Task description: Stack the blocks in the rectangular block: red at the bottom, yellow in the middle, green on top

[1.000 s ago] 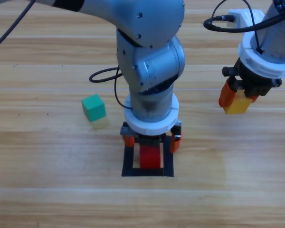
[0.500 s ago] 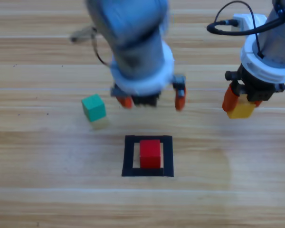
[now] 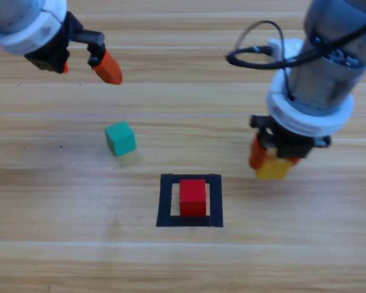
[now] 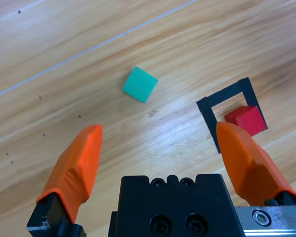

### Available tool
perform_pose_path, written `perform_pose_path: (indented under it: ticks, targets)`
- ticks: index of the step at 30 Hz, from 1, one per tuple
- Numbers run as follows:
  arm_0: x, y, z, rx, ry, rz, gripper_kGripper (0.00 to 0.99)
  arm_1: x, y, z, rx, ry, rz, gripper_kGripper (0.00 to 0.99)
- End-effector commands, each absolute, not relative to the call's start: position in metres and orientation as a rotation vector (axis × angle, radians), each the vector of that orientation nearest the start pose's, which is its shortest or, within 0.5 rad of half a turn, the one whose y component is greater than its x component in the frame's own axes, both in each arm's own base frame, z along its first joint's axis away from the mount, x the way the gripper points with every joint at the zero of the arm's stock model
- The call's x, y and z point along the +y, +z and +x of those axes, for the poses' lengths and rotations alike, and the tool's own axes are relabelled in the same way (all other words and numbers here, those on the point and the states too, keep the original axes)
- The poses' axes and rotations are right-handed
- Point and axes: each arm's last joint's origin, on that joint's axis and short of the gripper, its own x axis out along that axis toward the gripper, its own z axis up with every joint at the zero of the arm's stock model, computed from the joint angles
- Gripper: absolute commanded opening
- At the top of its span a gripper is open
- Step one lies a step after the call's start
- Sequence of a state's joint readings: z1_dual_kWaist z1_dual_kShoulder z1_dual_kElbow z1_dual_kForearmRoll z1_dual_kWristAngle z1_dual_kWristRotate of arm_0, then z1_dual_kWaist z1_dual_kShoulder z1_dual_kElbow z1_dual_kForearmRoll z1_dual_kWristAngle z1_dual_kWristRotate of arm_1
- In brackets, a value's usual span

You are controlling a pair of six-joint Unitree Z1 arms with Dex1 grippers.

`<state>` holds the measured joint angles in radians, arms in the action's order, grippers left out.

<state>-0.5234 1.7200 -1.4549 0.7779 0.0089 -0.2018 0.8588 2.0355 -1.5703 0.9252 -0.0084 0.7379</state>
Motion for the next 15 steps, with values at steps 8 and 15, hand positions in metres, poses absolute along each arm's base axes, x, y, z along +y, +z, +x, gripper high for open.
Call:
perform_pose_path:
  ticks: [8,15]
  targets:
    - [-0.068,0.337,0.324,1.044,-0.492,0.019,0.990,0.403,0.231,0.242,1.509,0.224,-0.099,0.206]
    - [-0.063,0.324,0.335,1.063,-0.567,0.000,0.990,0.423,0.216,0.252,1.528,0.190,-0.107,0.206]
